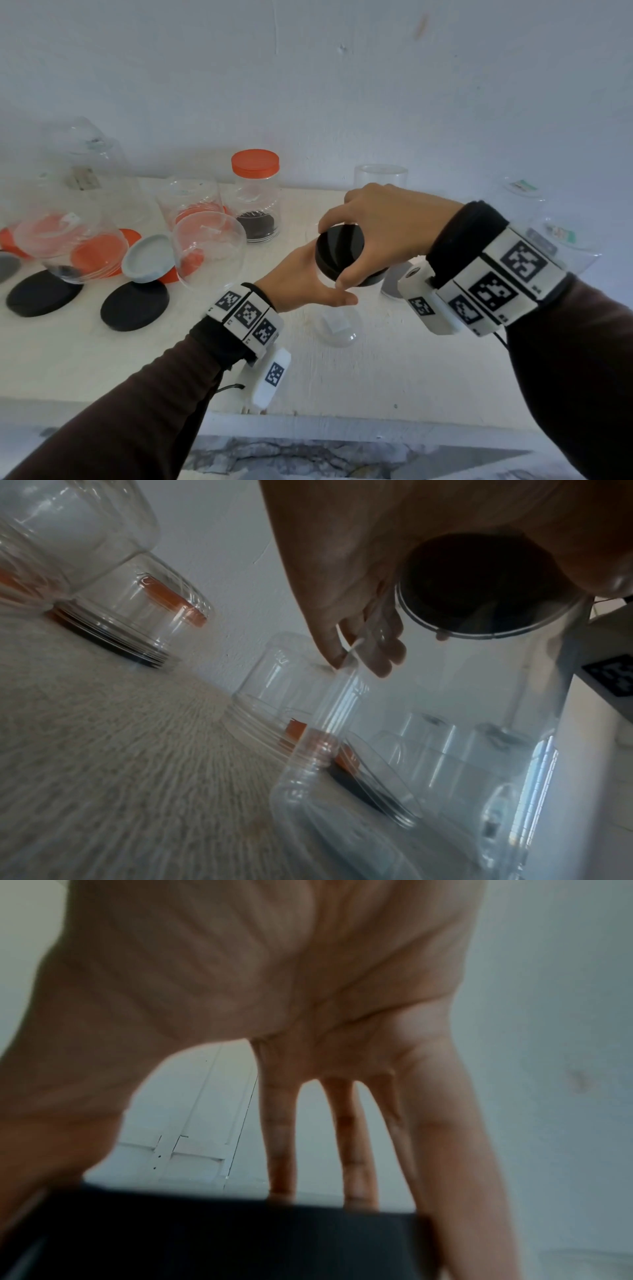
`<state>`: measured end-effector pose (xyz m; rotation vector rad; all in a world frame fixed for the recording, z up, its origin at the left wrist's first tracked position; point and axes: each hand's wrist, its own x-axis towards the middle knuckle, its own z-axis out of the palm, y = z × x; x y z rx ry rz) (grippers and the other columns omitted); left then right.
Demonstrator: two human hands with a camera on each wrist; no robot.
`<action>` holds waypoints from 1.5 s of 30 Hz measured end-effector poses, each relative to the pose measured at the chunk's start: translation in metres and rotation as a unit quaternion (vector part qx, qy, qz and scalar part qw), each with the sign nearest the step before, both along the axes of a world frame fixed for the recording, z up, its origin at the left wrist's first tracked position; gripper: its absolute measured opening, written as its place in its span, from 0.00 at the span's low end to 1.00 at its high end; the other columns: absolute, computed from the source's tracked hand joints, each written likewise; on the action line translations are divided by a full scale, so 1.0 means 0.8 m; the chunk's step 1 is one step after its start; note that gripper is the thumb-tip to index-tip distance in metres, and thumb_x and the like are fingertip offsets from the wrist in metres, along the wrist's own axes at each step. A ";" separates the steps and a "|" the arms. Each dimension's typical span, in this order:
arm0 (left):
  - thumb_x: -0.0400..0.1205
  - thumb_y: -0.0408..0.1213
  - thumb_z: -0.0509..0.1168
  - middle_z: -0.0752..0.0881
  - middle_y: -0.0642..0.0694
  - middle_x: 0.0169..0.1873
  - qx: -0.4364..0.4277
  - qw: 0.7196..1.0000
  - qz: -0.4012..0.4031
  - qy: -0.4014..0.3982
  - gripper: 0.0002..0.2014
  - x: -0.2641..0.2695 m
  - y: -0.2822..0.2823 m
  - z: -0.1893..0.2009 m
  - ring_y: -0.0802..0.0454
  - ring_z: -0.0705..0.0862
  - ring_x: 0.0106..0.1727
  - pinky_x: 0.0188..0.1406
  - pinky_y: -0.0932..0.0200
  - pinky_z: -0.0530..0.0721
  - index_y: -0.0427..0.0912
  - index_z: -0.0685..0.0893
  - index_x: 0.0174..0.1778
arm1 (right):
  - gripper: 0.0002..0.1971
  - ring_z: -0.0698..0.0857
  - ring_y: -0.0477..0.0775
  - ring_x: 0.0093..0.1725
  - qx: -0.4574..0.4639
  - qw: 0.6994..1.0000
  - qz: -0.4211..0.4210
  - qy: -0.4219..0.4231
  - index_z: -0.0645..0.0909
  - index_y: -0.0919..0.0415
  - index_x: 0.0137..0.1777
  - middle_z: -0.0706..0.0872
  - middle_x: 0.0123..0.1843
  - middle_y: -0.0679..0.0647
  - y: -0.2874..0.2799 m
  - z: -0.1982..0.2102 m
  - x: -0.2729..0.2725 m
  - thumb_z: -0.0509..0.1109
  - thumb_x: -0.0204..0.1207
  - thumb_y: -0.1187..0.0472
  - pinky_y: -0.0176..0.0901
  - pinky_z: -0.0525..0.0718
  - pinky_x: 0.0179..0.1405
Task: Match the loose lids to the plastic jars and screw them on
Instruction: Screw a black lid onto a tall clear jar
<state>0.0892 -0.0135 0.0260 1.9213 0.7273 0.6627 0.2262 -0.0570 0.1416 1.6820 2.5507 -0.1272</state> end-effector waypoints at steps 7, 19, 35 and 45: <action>0.56 0.54 0.75 0.82 0.63 0.54 -0.014 1.000 -0.019 0.001 0.33 -0.004 -0.002 0.004 0.74 0.79 0.56 0.53 0.78 0.74 0.63 0.72 0.57 | 0.33 0.75 0.49 0.57 -0.031 0.999 0.023 0.027 0.65 0.41 0.75 0.73 0.62 0.49 -0.007 -0.014 0.009 0.68 0.71 0.38 0.37 0.78 0.54; 0.55 0.55 0.75 0.83 0.62 0.51 0.002 1.000 -0.004 -0.009 0.33 -0.002 -0.002 0.001 0.72 0.81 0.54 0.51 0.74 0.77 0.62 0.73 0.56 | 0.31 0.77 0.50 0.51 0.043 0.996 0.009 0.073 0.69 0.42 0.74 0.74 0.59 0.50 -0.013 -0.032 0.013 0.67 0.71 0.38 0.35 0.77 0.45; 0.73 0.52 0.72 0.84 0.56 0.56 0.160 0.968 0.192 0.032 0.20 -0.098 0.056 0.046 0.66 0.82 0.53 0.56 0.73 0.75 0.49 0.83 0.58 | 0.26 0.79 0.46 0.52 0.149 0.935 -0.051 0.319 0.78 0.46 0.65 0.79 0.56 0.47 0.019 0.002 0.025 0.73 0.65 0.44 0.33 0.74 0.51; 0.72 0.62 0.48 0.85 0.47 0.55 0.287 0.893 0.224 0.266 0.32 -0.138 0.105 -0.008 0.45 0.81 0.59 0.64 0.45 0.75 0.42 0.84 0.56 | 0.26 0.78 0.51 0.56 0.241 0.895 -0.098 0.362 0.77 0.53 0.66 0.77 0.61 0.52 0.097 0.024 0.017 0.75 0.68 0.49 0.30 0.72 0.47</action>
